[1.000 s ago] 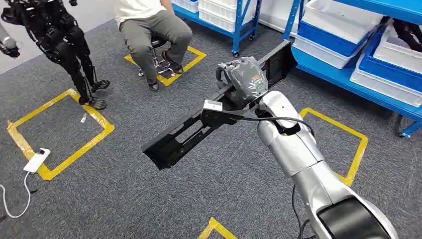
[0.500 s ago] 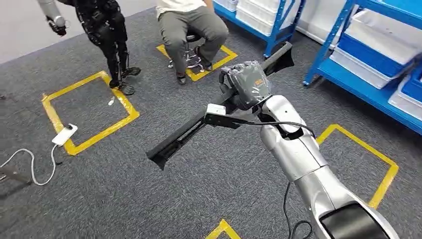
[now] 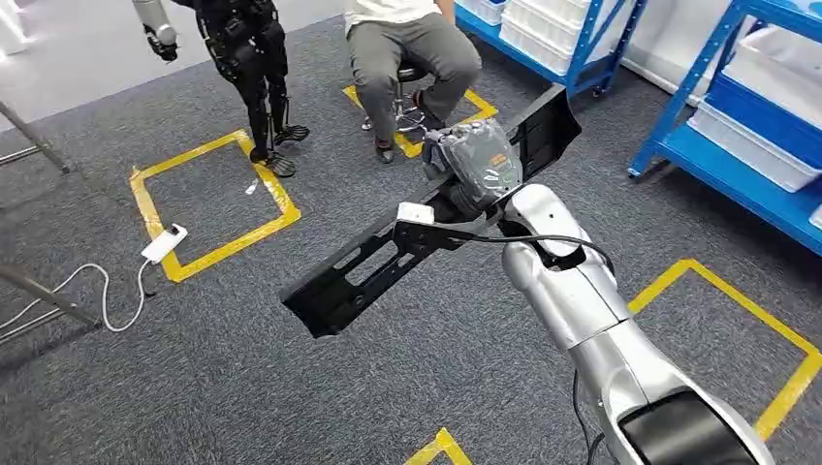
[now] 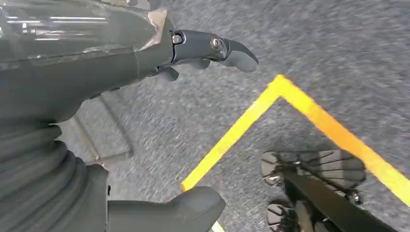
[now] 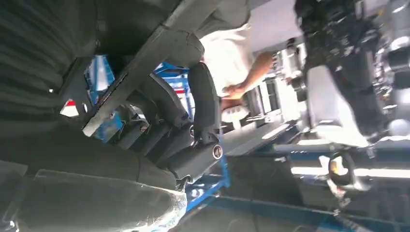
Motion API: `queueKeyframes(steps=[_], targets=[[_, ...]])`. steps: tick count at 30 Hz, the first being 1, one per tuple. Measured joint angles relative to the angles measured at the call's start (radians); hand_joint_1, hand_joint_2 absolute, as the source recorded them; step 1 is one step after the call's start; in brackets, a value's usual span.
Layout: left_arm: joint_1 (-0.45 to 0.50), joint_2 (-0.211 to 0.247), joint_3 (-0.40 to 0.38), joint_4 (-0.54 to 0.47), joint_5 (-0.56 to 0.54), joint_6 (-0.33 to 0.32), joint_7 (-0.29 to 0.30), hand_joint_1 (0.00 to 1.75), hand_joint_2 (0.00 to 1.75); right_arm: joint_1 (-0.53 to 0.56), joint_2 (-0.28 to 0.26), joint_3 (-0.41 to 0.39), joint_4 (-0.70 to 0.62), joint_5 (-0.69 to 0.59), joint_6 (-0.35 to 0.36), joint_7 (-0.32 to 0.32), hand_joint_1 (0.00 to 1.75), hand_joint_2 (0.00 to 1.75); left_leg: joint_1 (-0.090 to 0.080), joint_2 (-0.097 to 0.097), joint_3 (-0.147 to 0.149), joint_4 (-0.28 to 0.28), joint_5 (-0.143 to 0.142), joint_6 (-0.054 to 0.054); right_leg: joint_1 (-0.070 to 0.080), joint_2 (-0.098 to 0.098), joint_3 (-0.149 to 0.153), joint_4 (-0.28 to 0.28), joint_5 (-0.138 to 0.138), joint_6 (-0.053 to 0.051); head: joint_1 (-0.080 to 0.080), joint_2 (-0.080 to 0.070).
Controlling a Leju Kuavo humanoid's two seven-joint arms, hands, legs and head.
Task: Take the parts from the cabinet and place them on the table.
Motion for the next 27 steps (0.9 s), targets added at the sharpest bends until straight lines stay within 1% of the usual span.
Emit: queueKeyframes(steps=[1,2,3,4,5,6,7,8,9,10,11,12,13,14,20,21,22,23,24,25,26,27], targets=[[-0.001,0.000,0.000,0.000,0.000,0.000,0.002,0.00,1.75,-0.001,0.002,0.000,0.001,0.000,-0.001,-0.002,1.71,1.75,0.000,0.027,0.055,-0.096,0.036,0.003,0.000,-0.008,0.001,0.001,-0.003,0.003,0.000,0.000],[-0.003,-0.003,0.000,0.000,0.001,0.000,0.005,0.00,1.75,-0.003,0.003,0.000,0.002,0.003,-0.003,-0.003,1.71,1.75,-0.003,0.076,0.094,-0.160,0.043,0.004,0.009,-0.014,0.001,0.001,-0.005,0.007,-0.002,0.000],[-0.005,-0.004,0.000,0.000,0.002,0.001,0.007,0.00,1.75,-0.006,0.002,0.000,0.004,0.003,-0.007,-0.003,1.71,1.75,-0.009,0.060,0.092,-0.169,0.044,0.011,0.018,-0.022,-0.001,0.005,-0.009,0.014,-0.002,0.000],[-0.005,-0.006,0.000,0.000,0.002,0.002,0.008,0.00,1.75,-0.006,0.004,0.001,0.007,0.005,-0.009,-0.005,1.71,1.75,-0.010,0.049,0.089,-0.169,0.045,0.014,0.019,-0.031,0.000,0.002,-0.009,0.016,0.005,0.000],[-0.004,-0.008,0.000,0.000,0.003,0.003,0.010,0.00,1.75,-0.006,0.005,0.002,0.010,0.005,-0.011,-0.005,1.71,1.75,-0.013,0.039,0.087,-0.169,0.045,0.018,0.019,-0.041,0.003,-0.001,-0.010,0.019,0.004,0.000],[-0.003,-0.010,0.000,0.000,0.003,0.004,0.012,0.00,1.75,-0.006,0.006,0.003,0.013,0.005,-0.011,-0.005,1.71,1.75,-0.016,0.027,0.086,-0.171,0.047,0.023,0.020,-0.053,0.008,-0.003,-0.010,0.024,0.004,0.000],[-0.004,-0.011,0.000,0.000,0.003,0.005,0.013,0.00,1.75,-0.006,0.008,0.003,0.013,0.005,-0.012,-0.005,1.71,1.75,-0.011,0.016,0.094,-0.181,0.055,0.034,0.026,-0.060,0.001,0.001,-0.018,0.032,0.005,0.000],[-0.002,-0.015,0.000,0.000,0.003,0.006,0.013,0.00,1.75,-0.006,0.007,0.003,0.014,0.005,-0.012,-0.005,1.71,1.75,-0.010,0.008,0.095,-0.184,0.057,0.038,0.015,-0.025,-0.006,0.020,-0.031,0.034,0.005,0.000],[-0.003,-0.015,0.000,0.000,0.003,0.006,0.013,0.00,1.75,-0.007,0.006,0.003,0.016,0.005,-0.015,-0.006,1.71,1.75,-0.010,-0.001,0.093,-0.185,0.059,0.046,0.015,0.021,-0.036,0.088,-0.065,0.025,0.005,0.000],[-0.005,-0.015,0.000,0.000,0.003,0.006,0.013,0.00,1.75,-0.006,0.004,0.003,0.018,0.005,-0.015,-0.006,1.71,1.75,-0.010,-0.013,0.092,-0.185,0.059,0.050,0.013,0.038,-0.076,0.169,-0.098,0.019,0.009,0.000],[-0.004,-0.015,0.000,0.000,0.003,0.006,0.013,0.00,1.75,-0.002,0.003,0.003,0.022,0.005,-0.015,-0.006,1.71,1.75,-0.010,-0.025,0.091,-0.185,0.060,0.052,0.012,0.047,-0.116,0.251,-0.127,0.017,0.008,0.000],[-0.004,-0.015,0.000,0.000,0.005,0.006,0.013,0.00,1.75,0.003,0.002,0.004,0.026,0.005,-0.015,-0.006,1.71,1.75,-0.010,-0.039,0.091,-0.185,0.060,0.052,0.012,0.051,-0.149,0.314,-0.142,0.019,0.008,0.000],[-0.004,-0.016,0.000,0.000,0.006,0.006,0.013,0.00,1.75,0.008,0.001,0.004,0.029,0.005,-0.015,-0.006,1.71,1.75,-0.010,-0.053,0.091,-0.185,0.060,0.052,0.013,0.054,-0.158,0.325,-0.136,0.025,0.009,0.000],[-0.003,-0.016,0.000,0.000,0.006,0.006,0.013,0.00,1.75,0.008,0.000,0.004,0.032,0.005,-0.015,-0.006,1.71,1.75,-0.010,-0.064,0.091,-0.185,0.060,0.052,0.013,0.057,-0.149,0.301,-0.122,0.031,0.009,0.000],[-0.003,-0.016,0.000,0.000,0.006,0.006,0.013,0.00,1.75,0.008,-0.001,0.004,0.032,0.005,-0.015,-0.006,1.71,1.75,-0.010,-0.065,0.091,-0.184,0.060,0.052,0.013,0.057,-0.148,0.297,-0.120,0.031,0.009,0.000],[-0.003,-0.016,0.000,0.000,0.006,0.006,0.013,0.00,1.75,0.008,-0.001,0.004,0.032,0.005,-0.015,-0.006,1.71,1.75,-0.010,-0.066,0.091,-0.184,0.060,0.052,0.013,0.057,-0.145,0.291,-0.117,0.032,0.009,0.000],[-0.002,-0.016,0.000,0.000,0.006,0.006,0.013,0.00,1.75,0.008,-0.002,0.004,0.033,0.005,-0.016,-0.006,1.71,1.75,-0.010,-0.070,0.091,-0.184,0.061,0.052,0.013,0.058,-0.136,0.271,-0.107,0.035,0.009,0.000],[-0.001,-0.019,0.000,0.000,0.006,0.006,0.015,0.00,1.75,0.005,-0.001,0.004,0.034,0.007,-0.017,-0.006,1.71,1.75,-0.010,-0.094,0.091,-0.179,0.060,0.050,0.008,0.082,-0.044,0.077,-0.026,0.050,0.009,0.000],[-0.001,-0.020,0.000,0.000,0.006,0.006,0.015,0.00,1.75,0.005,-0.001,0.004,0.035,0.007,-0.018,-0.006,1.71,1.75,-0.010,-0.100,0.089,-0.177,0.060,0.049,0.003,0.110,-0.021,0.025,-0.010,0.052,0.009,0.000],[0.001,-0.021,0.000,0.000,0.006,0.006,0.016,0.00,1.75,0.007,0.005,0.006,0.040,0.009,-0.019,-0.006,1.71,1.75,-0.014,-0.120,0.081,-0.176,0.064,0.033,0.008,0.098,-0.013,0.016,-0.006,0.032,0.005,0.000],[0.008,-0.022,0.000,0.000,0.006,0.006,0.016,0.00,1.75,0.001,0.011,0.007,0.040,0.009,-0.020,-0.006,1.71,1.75,-0.016,-0.060,0.062,-0.145,0.039,0.016,0.000,0.073,-0.008,0.004,0.005,0.010,0.003,0.000],[0.005,-0.023,0.000,0.000,0.005,0.006,0.015,0.00,1.75,0.001,0.011,0.007,0.048,0.008,-0.027,-0.006,1.71,1.75,-0.009,-0.016,-0.066,0.117,-0.081,0.005,0.009,0.038,-0.008,0.005,0.002,-0.007,-0.002,0.000]])
